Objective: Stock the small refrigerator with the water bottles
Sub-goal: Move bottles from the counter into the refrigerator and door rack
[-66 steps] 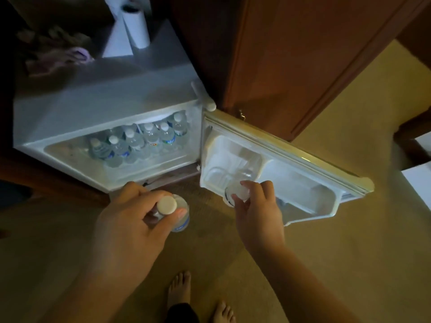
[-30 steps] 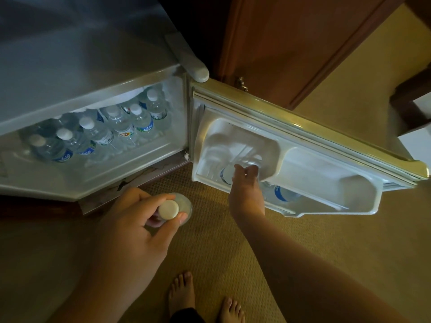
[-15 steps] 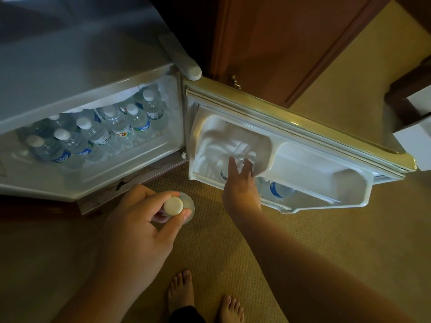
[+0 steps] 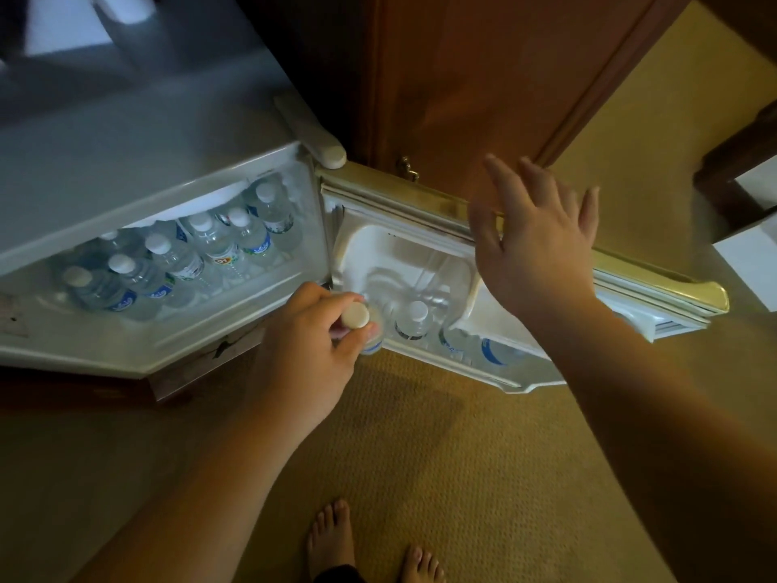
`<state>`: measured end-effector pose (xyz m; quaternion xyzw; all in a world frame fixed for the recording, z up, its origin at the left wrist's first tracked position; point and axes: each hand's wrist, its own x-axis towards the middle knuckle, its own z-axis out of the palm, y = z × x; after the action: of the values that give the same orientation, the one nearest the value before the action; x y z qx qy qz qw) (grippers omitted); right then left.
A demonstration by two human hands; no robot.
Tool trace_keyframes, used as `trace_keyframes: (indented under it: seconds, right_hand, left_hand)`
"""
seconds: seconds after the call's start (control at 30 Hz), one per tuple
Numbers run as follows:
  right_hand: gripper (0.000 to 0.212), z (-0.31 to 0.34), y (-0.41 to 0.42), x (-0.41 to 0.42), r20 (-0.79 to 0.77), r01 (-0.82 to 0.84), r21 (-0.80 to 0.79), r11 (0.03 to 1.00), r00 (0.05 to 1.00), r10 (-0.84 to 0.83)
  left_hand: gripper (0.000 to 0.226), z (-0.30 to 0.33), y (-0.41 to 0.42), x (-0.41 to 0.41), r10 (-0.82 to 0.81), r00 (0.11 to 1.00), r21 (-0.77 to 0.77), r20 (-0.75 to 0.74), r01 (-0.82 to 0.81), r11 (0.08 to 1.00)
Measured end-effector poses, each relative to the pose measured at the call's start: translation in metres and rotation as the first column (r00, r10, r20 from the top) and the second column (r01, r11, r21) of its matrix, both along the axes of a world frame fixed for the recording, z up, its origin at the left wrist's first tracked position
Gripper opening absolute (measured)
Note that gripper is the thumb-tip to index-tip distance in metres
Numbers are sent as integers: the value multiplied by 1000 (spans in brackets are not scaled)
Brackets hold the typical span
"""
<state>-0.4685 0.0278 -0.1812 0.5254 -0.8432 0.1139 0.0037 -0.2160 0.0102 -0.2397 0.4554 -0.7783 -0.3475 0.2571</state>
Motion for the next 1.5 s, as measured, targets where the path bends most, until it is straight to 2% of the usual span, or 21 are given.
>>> trace_keyframes:
  seconds: [0.03, 0.1, 0.23, 0.4, 0.57, 0.67, 0.87, 1.07, 1.2, 1.27, 1.37, 1.5]
  right_hand:
    - [55, -6, -5, -5, 20, 8, 98, 995, 1000, -10]
    - [58, -16, -8, -7, 20, 4, 190, 982, 1000, -8]
    - [56, -23, -6, -7, -34, 1, 153, 988, 999, 4]
    - [54, -23, -8, -7, 9, -5, 123, 992, 1000, 4]
    - [54, -22, -9, -8, 39, -12, 121, 993, 999, 7]
    - [54, -23, -9, -10, 54, -20, 122, 992, 998, 13]
    - [54, -24, -10, -10, 37, -16, 120, 993, 999, 12]
    - [54, -24, -9, -8, 35, -7, 127, 992, 999, 2]
    - [56, -20, -8, -9, 47, -17, 156, 988, 999, 9]
    - [57, -18, -7, -9, 59, -27, 188, 982, 998, 16]
    - [59, -15, -3, -6, 82, -42, 235, 971, 996, 23]
    - [59, -9, 7, 3, 134, -72, 311, 948, 990, 32]
  left_hand:
    - [28, -5, -3, -7, 6, 1000, -7, 8, -6, 1000]
    - [26, -14, -7, -21, 21, 999, -26, 42, -20, 999]
    - [26, -25, -15, -46, -28, 979, -85, 200, 46, 995]
    - [25, -34, -27, -71, -76, 922, -73, 381, 112, 991]
    - [19, -52, -31, -81, -140, 792, -48, 594, 209, 977]
    - [18, -59, -33, -82, -169, 730, -33, 662, 254, 967]
    - [46, -78, -40, -86, -339, 629, 122, 699, 362, 924]
    - [47, -86, -45, -97, -350, 623, 167, 700, 333, 928]
    - [77, -75, -28, -93, -312, 556, 175, 770, 287, 942]
    - [84, -65, -6, -78, -249, 596, 111, 764, 258, 960]
    - [74, -46, 33, -42, -129, 747, 78, 652, 103, 992]
    - [65, -17, 79, 23, 47, 794, 123, 607, -153, 981]
